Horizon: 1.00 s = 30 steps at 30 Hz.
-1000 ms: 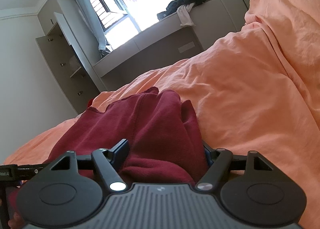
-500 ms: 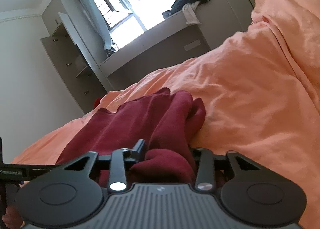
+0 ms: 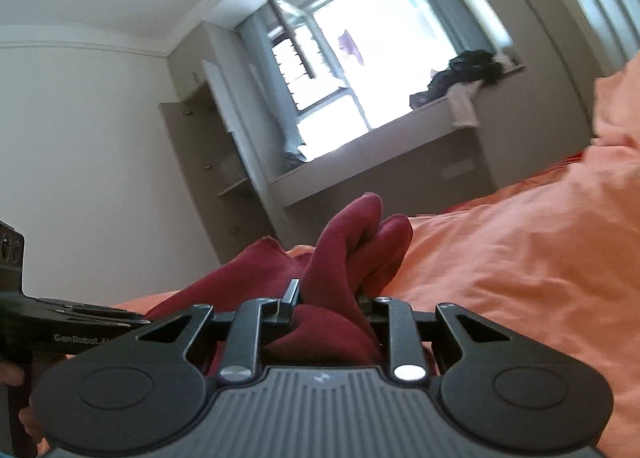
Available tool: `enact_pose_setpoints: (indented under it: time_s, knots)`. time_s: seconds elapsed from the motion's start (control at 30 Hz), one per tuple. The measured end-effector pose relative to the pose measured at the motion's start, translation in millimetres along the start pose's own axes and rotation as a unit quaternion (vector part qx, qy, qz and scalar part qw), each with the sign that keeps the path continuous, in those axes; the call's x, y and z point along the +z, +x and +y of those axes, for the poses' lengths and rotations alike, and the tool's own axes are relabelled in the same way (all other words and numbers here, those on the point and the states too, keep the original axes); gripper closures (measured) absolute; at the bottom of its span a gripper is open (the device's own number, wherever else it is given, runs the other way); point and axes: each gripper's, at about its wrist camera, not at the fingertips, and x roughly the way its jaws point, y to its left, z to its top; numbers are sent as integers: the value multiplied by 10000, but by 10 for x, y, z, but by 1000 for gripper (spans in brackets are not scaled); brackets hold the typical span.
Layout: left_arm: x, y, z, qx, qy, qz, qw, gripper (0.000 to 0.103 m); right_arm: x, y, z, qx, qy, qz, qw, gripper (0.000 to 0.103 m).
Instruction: Fold small clothes
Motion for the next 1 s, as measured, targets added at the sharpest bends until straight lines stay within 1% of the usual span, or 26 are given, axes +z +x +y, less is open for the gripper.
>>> enact_pose_setpoints:
  time_s: [0.1,0.17,0.23,0.27,0.3,0.33,0.37,0.4,0.43,0.47,0.5,0.53,0.57,0.63,0.67,0.7,0.83,0.93,1.0]
  knots:
    - [-167,65,139,48,-219,208,9995,76,-98,164,92,-11,-212,261,9994,77]
    - [-314,139,175,171,-312,308,9989,73,-175,259,113,-241,-405,516,9976,75]
    - [-437,165,184,319,-441,286,9981,68,-223,328,93,-453,-429,755,9952,68]
    - [-479,160,191,354,-533,237,9977,68,-249,332,88,-497,-374,787,9950,66]
    - [-516,141,196,426,-627,162,9970,66,-255,319,59,-498,-299,798,9951,61]
    - [-532,125,180,501,-669,119,9964,61,-255,301,44,-511,-259,798,9952,56]
    - [-546,105,165,589,-687,83,9959,59,-253,283,48,-533,-271,799,9950,54]
    - [-558,76,137,713,-686,42,9951,52,-244,273,68,-556,-311,816,9946,50]
    - [-564,51,117,826,-685,5,9942,43,-236,267,96,-591,-380,836,9940,41]
    - [-578,20,101,939,-687,-38,9932,38,-244,250,125,-614,-450,841,9935,36]
    - [-595,-16,77,1042,-687,-91,9921,31,-257,231,151,-636,-529,847,9930,28]
    - [-621,-57,54,1116,-674,-158,9913,28,-258,216,144,-646,-607,859,9923,21]
    - [-638,-95,31,1157,-664,-206,9908,27,-261,208,176,-655,-712,875,9915,17]
    - [-689,-167,-16,1306,-657,-328,9887,21,-311,160,251,-693,-978,884,9888,6]
    - [-716,-202,-41,1396,-658,-396,9872,19,-335,132,283,-728,-1109,867,9874,3]
    - [-734,-226,-55,1461,-660,-451,9860,15,-364,96,321,-761,-1237,820,9860,1]
    - [-814,-259,-106,1645,-685,-551,9824,10,-464,-29,458,-848,-1736,701,9787,0]
    - [-849,-252,-126,1744,-676,-558,9808,7,-523,-75,557,-1118,-2169,705,9672,0]
    - [-838,-274,-120,1797,-753,-550,9793,4,-553,-109,595,-1206,-2280,628,9641,0]
